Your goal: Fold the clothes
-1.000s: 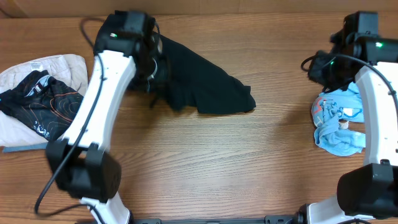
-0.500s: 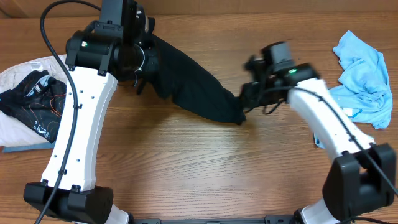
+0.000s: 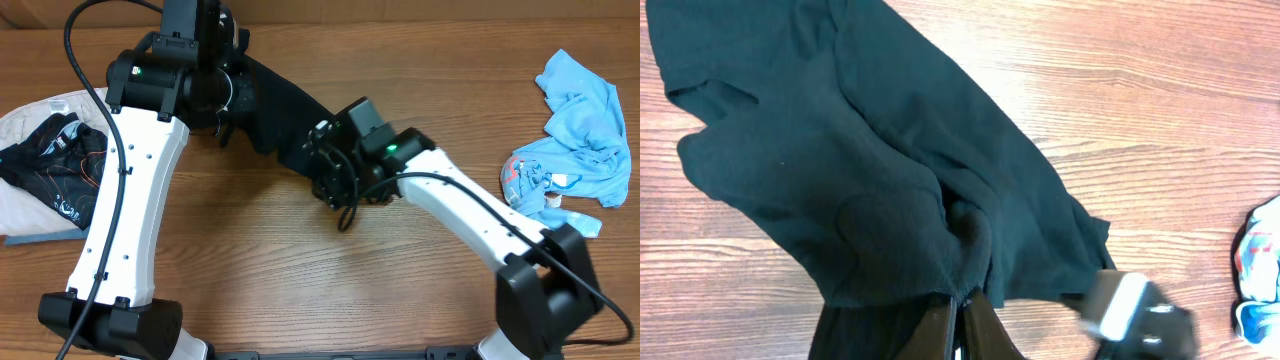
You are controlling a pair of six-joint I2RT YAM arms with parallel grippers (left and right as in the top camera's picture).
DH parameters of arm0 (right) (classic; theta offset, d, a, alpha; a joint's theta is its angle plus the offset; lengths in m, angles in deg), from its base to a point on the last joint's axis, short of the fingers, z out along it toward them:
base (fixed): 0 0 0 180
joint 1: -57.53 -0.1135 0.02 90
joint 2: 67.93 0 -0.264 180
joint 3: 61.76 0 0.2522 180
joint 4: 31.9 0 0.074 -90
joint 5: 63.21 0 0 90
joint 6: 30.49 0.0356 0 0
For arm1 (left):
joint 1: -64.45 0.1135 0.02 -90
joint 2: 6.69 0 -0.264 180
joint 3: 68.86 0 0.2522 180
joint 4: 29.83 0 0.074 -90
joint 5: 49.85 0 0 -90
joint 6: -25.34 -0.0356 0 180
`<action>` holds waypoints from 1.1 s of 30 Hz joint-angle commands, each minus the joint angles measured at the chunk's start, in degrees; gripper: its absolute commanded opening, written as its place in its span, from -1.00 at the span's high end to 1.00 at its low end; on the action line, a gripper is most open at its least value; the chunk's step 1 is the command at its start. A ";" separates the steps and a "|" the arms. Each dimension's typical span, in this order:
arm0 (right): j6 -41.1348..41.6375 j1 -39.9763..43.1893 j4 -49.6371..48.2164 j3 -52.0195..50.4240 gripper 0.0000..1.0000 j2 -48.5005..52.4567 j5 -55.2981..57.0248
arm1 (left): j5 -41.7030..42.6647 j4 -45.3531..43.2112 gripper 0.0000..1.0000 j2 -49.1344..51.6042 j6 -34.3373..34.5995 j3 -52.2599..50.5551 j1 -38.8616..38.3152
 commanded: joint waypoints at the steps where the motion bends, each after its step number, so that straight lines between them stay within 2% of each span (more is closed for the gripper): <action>1: 0.87 -1.90 -2.16 -0.26 -0.43 1.70 3.98 | -0.79 -0.66 0.92 -0.90 -1.16 2.60 0.26; 7: 5.14 -3.72 -7.19 -0.26 -0.59 1.79 12.02 | -0.79 -1.16 0.92 -0.90 -1.14 5.51 0.26; 13: 9.33 -4.07 -10.40 -0.26 -0.56 2.75 18.38 | -0.76 -1.01 0.92 -0.90 -1.14 6.16 0.26; 15: 11.13 -4.07 -11.32 -0.26 -0.33 3.39 20.02 | -0.79 -0.96 0.92 -0.90 -1.14 6.16 0.26; 16: 12.22 -4.07 -11.58 -0.26 -0.01 3.87 20.87 | -0.76 -0.98 0.92 -0.90 -1.14 6.16 0.26; 17: 14.69 -4.04 -11.76 -0.26 0.59 4.24 22.56 | -0.79 -0.98 0.92 -0.90 -1.16 6.16 0.26; 18: 16.39 -3.93 -11.72 -0.26 0.89 4.42 23.63 | -0.76 -0.92 0.92 -0.90 -1.33 6.16 0.26; 22: 19.89 -3.19 -11.32 -0.24 0.92 4.48 24.94 | -1.40 -0.70 0.92 -0.90 -1.86 6.16 0.26; 25: 24.28 -1.49 -9.94 0.15 0.92 4.20 31.63 | -3.65 0.13 0.92 -0.90 -2.86 6.16 0.26; 30: 24.76 9.66 -5.25 8.63 0.92 2.19 47.12 | -10.58 3.10 0.92 -0.90 -3.08 6.16 0.26; 33: 24.81 18.05 -1.97 16.44 0.92 2.19 49.59 | -12.68 3.91 0.92 -0.90 -3.08 6.16 0.33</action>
